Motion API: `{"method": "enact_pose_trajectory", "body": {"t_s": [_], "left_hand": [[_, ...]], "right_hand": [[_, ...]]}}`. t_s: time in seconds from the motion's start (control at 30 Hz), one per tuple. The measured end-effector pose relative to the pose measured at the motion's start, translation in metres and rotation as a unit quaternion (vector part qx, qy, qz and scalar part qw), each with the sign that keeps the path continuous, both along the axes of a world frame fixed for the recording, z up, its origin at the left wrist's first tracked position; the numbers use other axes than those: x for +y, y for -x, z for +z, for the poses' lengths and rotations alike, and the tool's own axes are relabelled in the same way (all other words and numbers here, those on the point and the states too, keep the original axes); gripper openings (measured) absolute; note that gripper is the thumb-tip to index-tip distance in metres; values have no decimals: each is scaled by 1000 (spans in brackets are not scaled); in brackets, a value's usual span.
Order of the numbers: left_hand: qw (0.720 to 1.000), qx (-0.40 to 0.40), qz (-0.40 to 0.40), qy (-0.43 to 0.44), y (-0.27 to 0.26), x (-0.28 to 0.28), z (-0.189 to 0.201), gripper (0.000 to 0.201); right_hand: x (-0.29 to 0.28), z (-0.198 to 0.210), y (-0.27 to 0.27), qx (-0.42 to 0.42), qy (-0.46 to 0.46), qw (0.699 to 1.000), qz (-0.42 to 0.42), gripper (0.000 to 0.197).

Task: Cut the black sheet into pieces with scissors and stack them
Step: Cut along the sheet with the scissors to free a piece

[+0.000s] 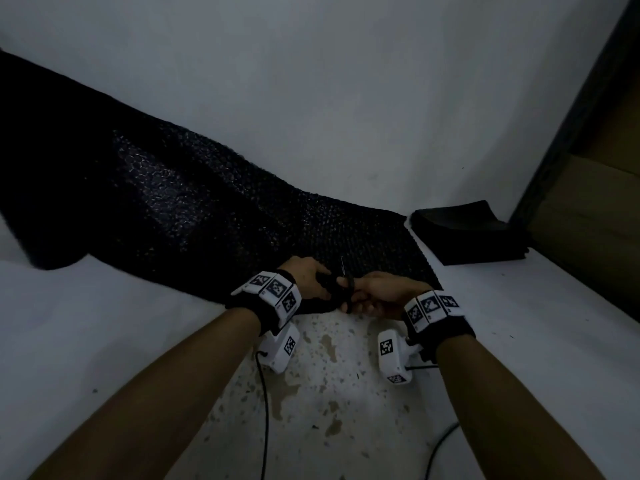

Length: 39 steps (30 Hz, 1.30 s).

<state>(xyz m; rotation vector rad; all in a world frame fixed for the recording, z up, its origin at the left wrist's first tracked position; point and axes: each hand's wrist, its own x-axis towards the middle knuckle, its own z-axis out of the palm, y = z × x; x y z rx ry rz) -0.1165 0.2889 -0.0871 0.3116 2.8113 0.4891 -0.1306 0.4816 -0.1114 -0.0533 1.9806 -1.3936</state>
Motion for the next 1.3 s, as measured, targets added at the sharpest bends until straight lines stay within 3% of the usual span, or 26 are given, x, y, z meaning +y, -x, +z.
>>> {"method": "enact_pose_trajectory", "body": {"t_s": [0.27,0.43,0.73,0.87,0.97,1.03,1.17,1.3], "left_hand": [[1000,-2,-8,6,2,0,-3,50],[1000,6,-4,-1,4,-2,-5,52],[1000,-1,-9,23,3,-3,-4,60],[998,-13,-30,51,5,-4,13,49],[999,38,-2,24,16,-4,21,41],[998,54,12,10,22,-1,19,45],[998,-12,-8,58,28,5,7,66],[996,-17,-15,85,33,0,4,76]], "right_hand": [[-1,-2,9,-6,-2,1000,7,45],[2,-8,10,53,-20,998,-5,44],[5,-14,5,52,2,998,-24,54],[8,-11,-5,41,4,999,-11,39],[12,-12,-11,37,13,999,8,40],[15,-10,-14,38,12,999,11,41],[14,-8,-16,48,-4,999,22,42],[11,-10,-8,38,-25,998,50,61]]}}
